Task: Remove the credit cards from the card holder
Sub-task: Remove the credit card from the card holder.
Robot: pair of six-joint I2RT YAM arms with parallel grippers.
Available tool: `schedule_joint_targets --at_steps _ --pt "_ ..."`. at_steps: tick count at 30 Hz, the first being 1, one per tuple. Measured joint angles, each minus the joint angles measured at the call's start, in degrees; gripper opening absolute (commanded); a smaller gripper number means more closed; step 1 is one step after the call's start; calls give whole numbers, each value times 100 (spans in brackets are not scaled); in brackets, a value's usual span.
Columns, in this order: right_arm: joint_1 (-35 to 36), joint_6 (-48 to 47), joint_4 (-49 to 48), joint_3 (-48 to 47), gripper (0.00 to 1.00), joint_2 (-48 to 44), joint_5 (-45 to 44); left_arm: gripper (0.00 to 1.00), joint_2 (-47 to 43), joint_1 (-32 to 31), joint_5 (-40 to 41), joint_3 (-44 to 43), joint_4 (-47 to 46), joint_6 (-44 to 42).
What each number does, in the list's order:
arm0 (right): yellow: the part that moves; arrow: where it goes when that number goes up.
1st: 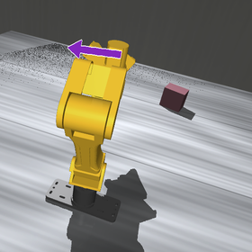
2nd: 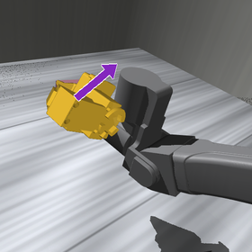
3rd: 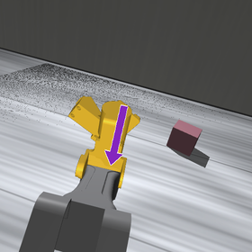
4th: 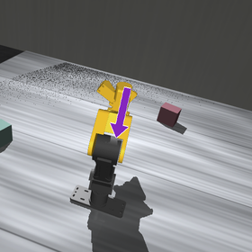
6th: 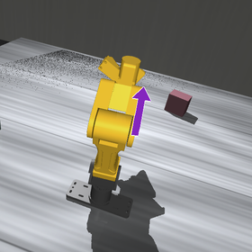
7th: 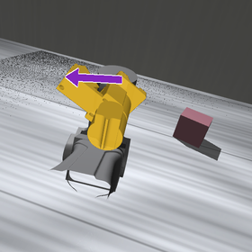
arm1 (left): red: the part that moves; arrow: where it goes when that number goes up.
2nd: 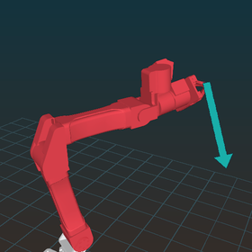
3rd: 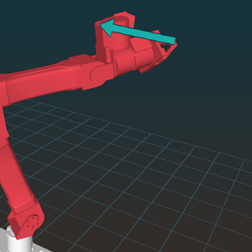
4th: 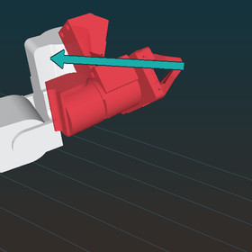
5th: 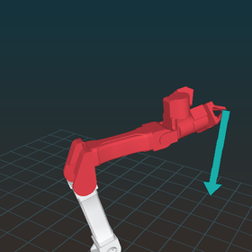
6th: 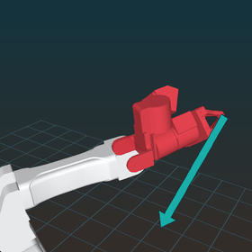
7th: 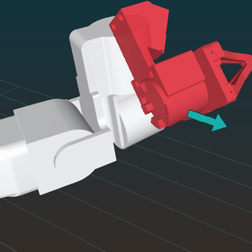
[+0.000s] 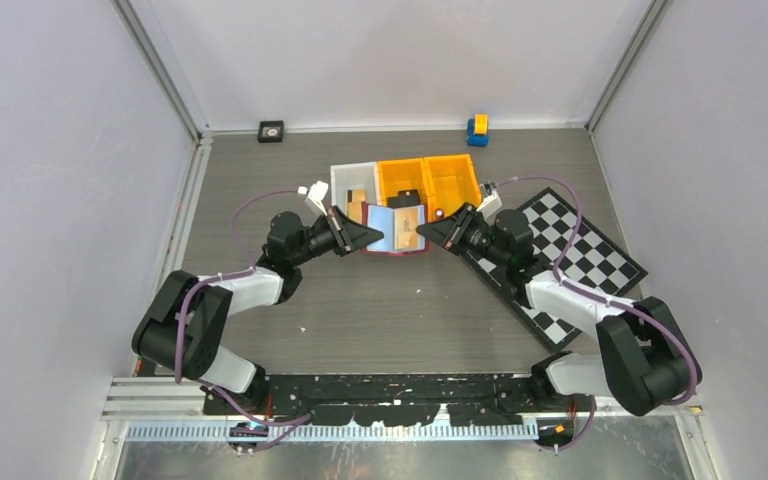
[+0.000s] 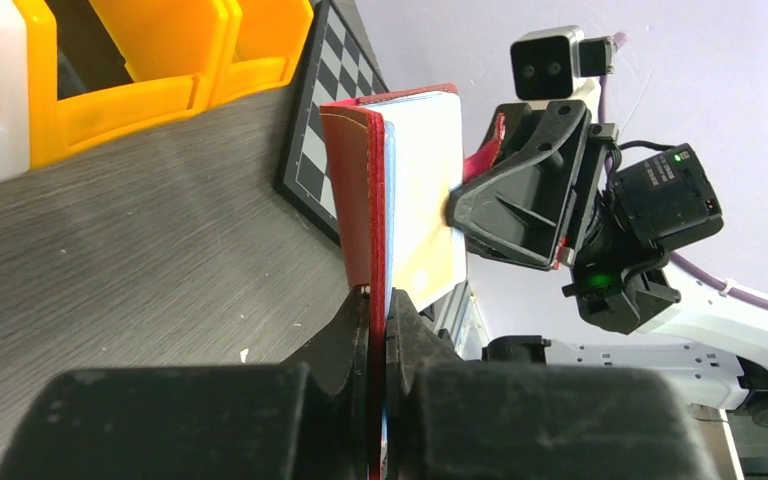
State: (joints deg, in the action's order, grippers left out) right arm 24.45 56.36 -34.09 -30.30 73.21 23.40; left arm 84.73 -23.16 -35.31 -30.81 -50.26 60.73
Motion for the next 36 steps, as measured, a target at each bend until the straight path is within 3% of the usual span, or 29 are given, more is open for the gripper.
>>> schedule_joint_targets --at_steps 6,9,12,18,20,23,27,30,36 --pt "0 85 -188 -13 27 332 203 0 -55 4 -35 20 -11 2" --pt "-2 101 -195 -13 12 428 275 0 -83 4 -37 22 -9 -13" --pt "-2 131 -249 -20 5 431 334 3 -85 4 -35 24 -2 -17" --pt "-2 96 -153 -24 1 385 291 54 -356 162 225 24 721 -240" --pt "-2 39 4 -24 1 295 221 62 -636 282 553 24 1340 -409" --pt "-2 -118 323 -44 0 136 66 62 -1032 374 1069 -11 2218 -616" --pt "-2 -367 918 -192 1 26 -260 43 -1554 367 1582 -46 3025 -887" --pt "-2 -461 1123 -223 0 24 -415 33 -1832 258 1641 -44 3018 -1047" --pt "33 -507 1180 -223 1 46 -400 30 -1502 -415 1217 -267 2618 -1349"
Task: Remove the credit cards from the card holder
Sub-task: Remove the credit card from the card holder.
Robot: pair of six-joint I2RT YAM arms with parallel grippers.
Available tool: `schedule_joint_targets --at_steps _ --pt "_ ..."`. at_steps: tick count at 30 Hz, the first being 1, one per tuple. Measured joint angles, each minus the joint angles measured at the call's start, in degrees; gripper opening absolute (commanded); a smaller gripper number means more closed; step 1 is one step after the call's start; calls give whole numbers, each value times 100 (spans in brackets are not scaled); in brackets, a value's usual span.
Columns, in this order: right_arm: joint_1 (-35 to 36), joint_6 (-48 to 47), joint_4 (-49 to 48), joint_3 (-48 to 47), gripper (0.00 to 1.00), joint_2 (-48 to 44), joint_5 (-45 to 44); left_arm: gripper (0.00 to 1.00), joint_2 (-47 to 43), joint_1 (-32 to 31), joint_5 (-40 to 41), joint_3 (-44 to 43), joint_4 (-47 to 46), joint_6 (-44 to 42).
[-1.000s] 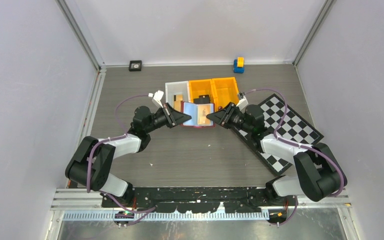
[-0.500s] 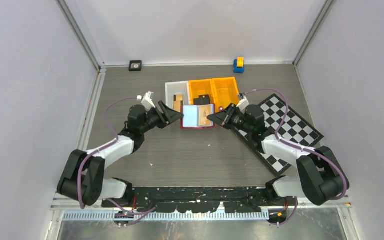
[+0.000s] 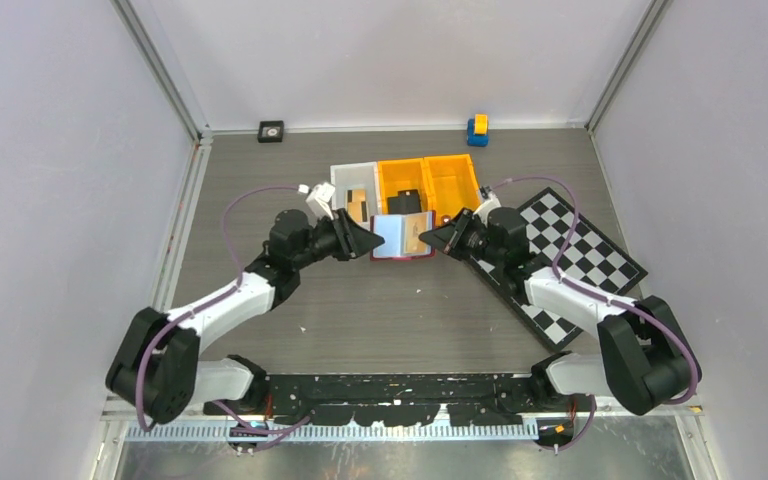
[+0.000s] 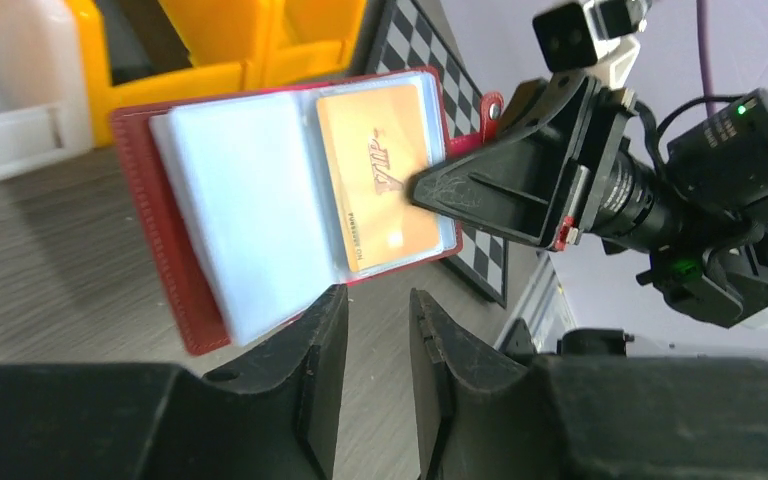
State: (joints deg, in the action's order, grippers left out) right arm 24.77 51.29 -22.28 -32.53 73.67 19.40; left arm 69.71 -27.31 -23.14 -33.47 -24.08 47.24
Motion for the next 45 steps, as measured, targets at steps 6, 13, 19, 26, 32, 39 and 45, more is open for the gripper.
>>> schedule_joint_targets --at_steps 6,13,19,26,32,39,45 --pt "61 13 -192 0 0 61 184 31 1091 -103 -704 -293 -505 184" --pt "74 111 -527 0 1 168 354 31 1541 -103 -1204 -442 -695 498" --pt "79 184 -713 0 0 356 479 31 1915 -103 -1563 -621 -1080 789" --pt "72 291 -855 0 0 503 533 31 2229 -63 -1808 -669 -1394 1099" --pt "74 286 -859 0 1 492 531 32 1893 -44 -1506 -669 -804 772" --pt "87 289 -940 0 0 492 568 33 1932 -44 -1464 -734 -597 748" --pt "92 286 -933 0 0 492 568 29 1932 -44 -1460 -761 -496 750"
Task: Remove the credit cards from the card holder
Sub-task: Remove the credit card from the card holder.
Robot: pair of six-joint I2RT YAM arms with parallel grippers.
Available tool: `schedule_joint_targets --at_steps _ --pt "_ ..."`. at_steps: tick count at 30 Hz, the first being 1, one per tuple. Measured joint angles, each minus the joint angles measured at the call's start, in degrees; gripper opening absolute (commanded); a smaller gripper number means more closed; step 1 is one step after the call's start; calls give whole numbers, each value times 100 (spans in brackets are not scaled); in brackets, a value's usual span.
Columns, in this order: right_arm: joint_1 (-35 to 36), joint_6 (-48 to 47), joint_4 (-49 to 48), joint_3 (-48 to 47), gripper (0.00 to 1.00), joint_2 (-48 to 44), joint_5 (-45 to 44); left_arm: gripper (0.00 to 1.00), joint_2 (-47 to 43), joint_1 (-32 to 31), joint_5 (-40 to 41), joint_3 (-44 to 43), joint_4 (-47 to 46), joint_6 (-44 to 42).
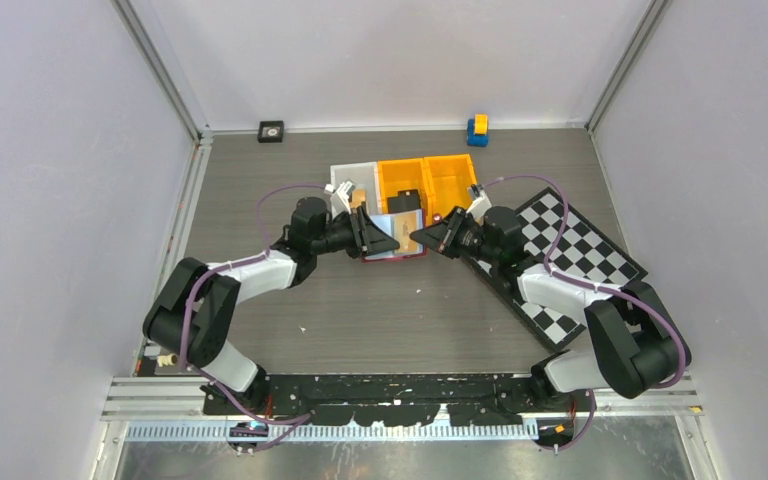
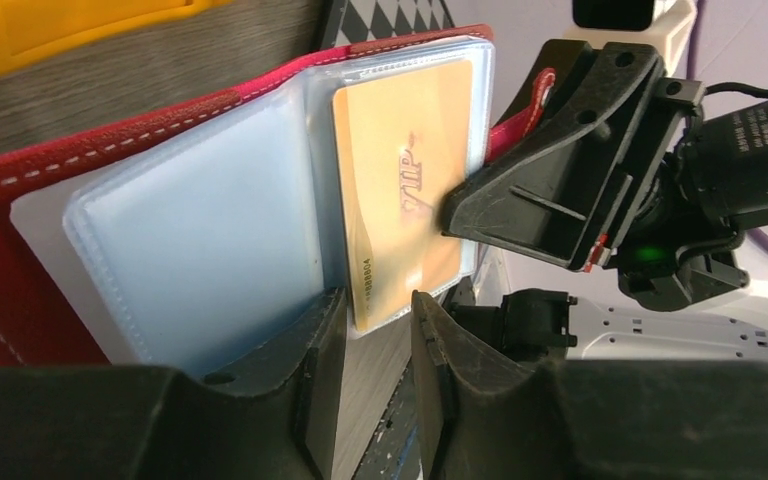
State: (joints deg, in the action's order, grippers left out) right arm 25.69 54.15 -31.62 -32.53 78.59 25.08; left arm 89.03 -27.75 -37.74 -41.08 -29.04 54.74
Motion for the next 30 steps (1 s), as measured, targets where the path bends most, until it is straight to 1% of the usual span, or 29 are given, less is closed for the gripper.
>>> schedule_joint_targets --at_steps 4,11,19,25,30 --pt "-17 4 -74 0 1 0 0 24 81 42 -138 9 -302 195" --pt "-33 22 -140 -7 1 7 -31 19 162 133 -289 192 -949 538" --pt "-81 127 -339 -105 0 98 -24 17 225 243 -356 275 -1615 970" --pt "-81 122 -343 -127 0 98 -28 17 260 256 -385 275 -1705 1003" --pt "-81 94 -332 -177 0 146 -31 18 439 278 -431 275 -1945 1213"
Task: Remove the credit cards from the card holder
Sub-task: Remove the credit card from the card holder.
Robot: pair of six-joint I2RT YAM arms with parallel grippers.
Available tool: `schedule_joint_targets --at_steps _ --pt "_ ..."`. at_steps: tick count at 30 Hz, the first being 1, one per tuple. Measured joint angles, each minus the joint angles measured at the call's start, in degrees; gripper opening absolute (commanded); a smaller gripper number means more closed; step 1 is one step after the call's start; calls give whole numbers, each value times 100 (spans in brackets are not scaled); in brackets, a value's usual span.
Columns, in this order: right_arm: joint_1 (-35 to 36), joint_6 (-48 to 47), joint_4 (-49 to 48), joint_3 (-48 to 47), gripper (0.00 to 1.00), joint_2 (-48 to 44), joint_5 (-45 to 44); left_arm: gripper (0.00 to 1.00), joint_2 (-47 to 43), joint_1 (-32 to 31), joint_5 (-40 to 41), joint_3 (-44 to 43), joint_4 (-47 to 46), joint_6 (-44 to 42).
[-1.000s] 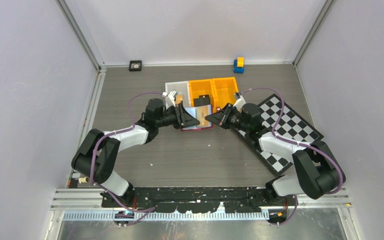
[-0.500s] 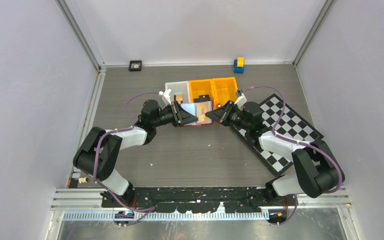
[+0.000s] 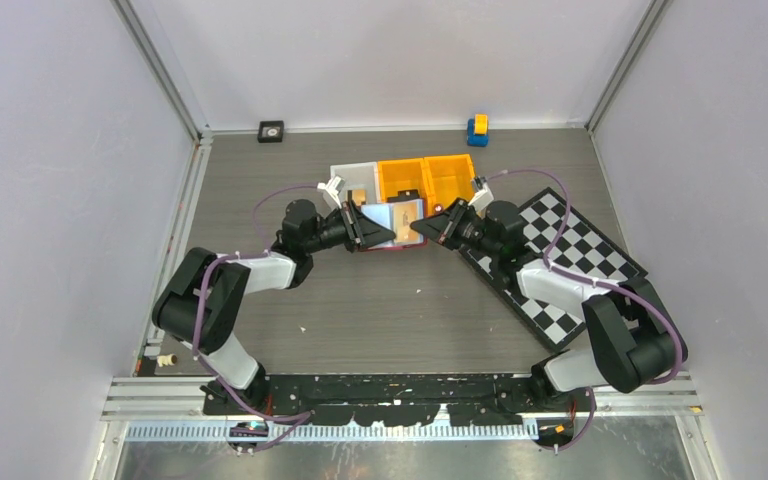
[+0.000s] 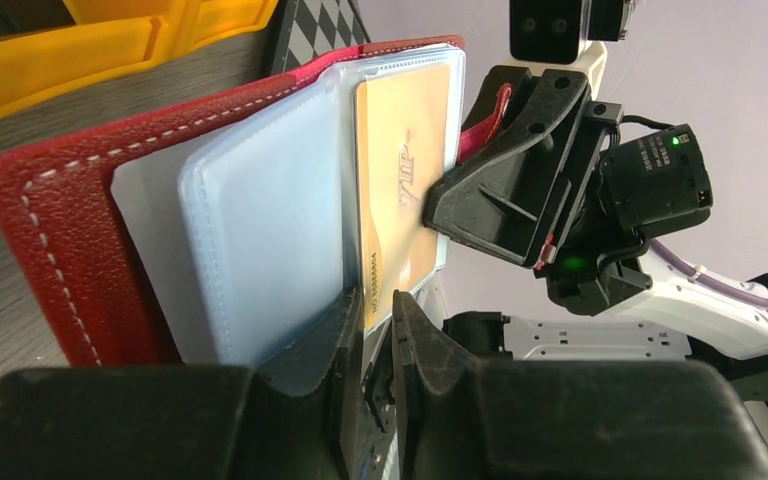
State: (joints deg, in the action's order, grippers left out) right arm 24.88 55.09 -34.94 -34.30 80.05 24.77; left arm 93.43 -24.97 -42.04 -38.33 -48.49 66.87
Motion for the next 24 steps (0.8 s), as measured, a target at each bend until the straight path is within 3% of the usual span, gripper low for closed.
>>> schedule_joint_targets --at_steps 11,15,19,24 --pt "232 -472 656 -186 1 15 -164 18 -63 -2 0 0 813 -455" --pt "341 -623 822 -227 5 15 -247 17 -68 -9 0 0 1047 -588" --pt "378 -675 938 -245 13 22 -262 11 -101 -20 20 0 1257 -719" --pt "389 -557 817 -245 13 109 -251 0 -136 -7 120 -2 1456 -826"
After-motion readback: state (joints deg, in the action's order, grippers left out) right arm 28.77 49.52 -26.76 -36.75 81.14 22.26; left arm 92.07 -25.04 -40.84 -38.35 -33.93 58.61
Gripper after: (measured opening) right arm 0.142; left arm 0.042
